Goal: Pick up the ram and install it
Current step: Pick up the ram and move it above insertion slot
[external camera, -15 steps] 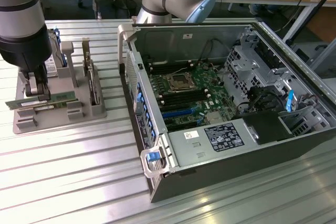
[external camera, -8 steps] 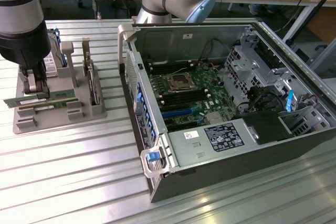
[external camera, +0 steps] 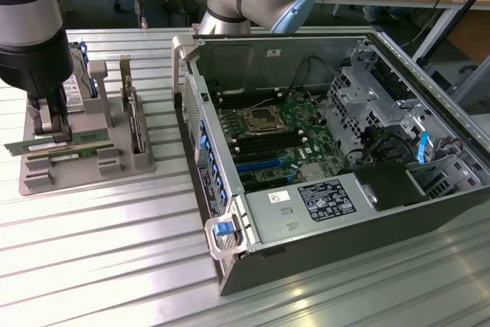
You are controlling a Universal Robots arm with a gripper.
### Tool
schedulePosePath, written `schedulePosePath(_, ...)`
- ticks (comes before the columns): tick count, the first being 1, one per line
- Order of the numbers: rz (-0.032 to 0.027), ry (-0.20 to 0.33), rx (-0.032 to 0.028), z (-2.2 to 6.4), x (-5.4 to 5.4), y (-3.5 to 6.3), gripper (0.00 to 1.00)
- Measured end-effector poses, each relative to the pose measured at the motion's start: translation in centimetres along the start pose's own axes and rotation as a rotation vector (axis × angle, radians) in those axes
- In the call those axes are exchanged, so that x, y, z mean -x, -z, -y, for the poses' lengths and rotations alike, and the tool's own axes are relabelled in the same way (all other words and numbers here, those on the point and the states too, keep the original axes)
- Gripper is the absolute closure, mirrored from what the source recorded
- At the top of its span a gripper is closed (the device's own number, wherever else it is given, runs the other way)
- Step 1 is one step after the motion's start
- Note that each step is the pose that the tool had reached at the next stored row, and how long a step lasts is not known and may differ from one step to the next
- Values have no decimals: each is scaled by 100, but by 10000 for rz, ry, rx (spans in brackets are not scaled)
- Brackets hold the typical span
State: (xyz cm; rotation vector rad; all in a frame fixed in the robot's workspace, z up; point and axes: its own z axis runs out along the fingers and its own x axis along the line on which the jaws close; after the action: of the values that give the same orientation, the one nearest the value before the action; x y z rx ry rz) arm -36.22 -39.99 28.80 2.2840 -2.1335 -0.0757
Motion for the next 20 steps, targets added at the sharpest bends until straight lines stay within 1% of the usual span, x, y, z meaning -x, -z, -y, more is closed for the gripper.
schedulePosePath(13,0,0,0,-1,1,34,88)
schedulePosePath(20,0,0,0,-4,2,82,88)
